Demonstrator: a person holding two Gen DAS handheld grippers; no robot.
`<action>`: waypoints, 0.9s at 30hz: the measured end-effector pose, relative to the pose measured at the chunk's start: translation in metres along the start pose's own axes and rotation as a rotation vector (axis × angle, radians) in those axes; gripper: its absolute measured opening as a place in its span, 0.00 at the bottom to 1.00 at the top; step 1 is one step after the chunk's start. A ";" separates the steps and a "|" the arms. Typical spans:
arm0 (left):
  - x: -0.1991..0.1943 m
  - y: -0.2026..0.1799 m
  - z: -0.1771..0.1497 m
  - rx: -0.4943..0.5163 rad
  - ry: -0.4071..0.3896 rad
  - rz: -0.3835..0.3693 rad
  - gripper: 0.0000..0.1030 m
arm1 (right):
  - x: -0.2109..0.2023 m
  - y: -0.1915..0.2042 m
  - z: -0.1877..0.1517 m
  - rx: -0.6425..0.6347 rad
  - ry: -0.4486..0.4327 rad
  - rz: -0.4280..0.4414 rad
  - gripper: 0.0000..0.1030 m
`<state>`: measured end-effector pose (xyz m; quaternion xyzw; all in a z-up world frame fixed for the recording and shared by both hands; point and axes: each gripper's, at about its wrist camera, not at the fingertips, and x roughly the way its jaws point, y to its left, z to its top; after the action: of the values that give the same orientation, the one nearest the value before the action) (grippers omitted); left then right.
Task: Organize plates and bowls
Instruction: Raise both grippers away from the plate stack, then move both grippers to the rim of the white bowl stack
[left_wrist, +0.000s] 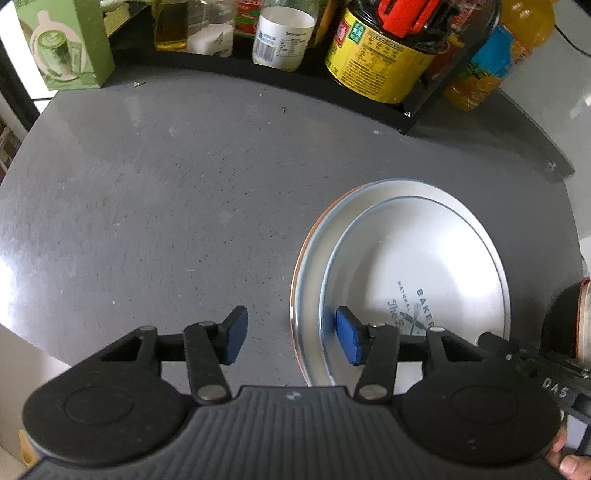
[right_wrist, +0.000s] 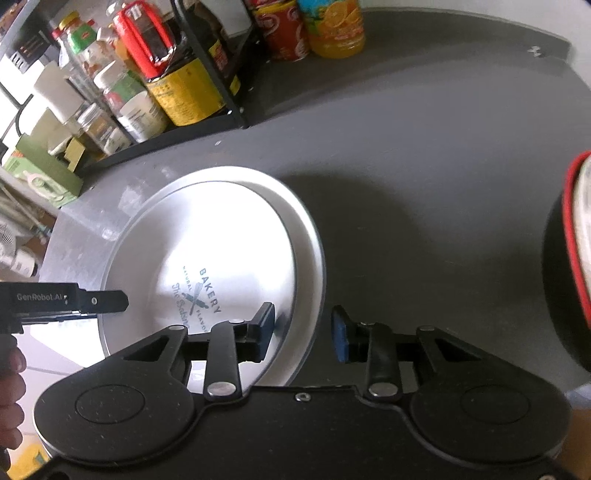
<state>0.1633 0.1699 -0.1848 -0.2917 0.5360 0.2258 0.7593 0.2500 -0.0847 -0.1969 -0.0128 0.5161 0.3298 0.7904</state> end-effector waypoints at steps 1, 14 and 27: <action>0.000 -0.001 0.001 0.005 0.006 0.002 0.52 | -0.003 0.001 -0.001 0.004 -0.006 -0.008 0.34; -0.038 -0.036 -0.004 0.085 0.011 -0.023 0.84 | -0.054 -0.002 -0.007 0.019 -0.085 0.009 0.78; -0.072 -0.087 -0.010 0.185 -0.026 -0.036 0.96 | -0.106 -0.028 -0.001 0.002 -0.161 0.032 0.95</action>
<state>0.1898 0.0975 -0.1023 -0.2270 0.5394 0.1657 0.7938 0.2373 -0.1611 -0.1187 0.0229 0.4513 0.3419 0.8240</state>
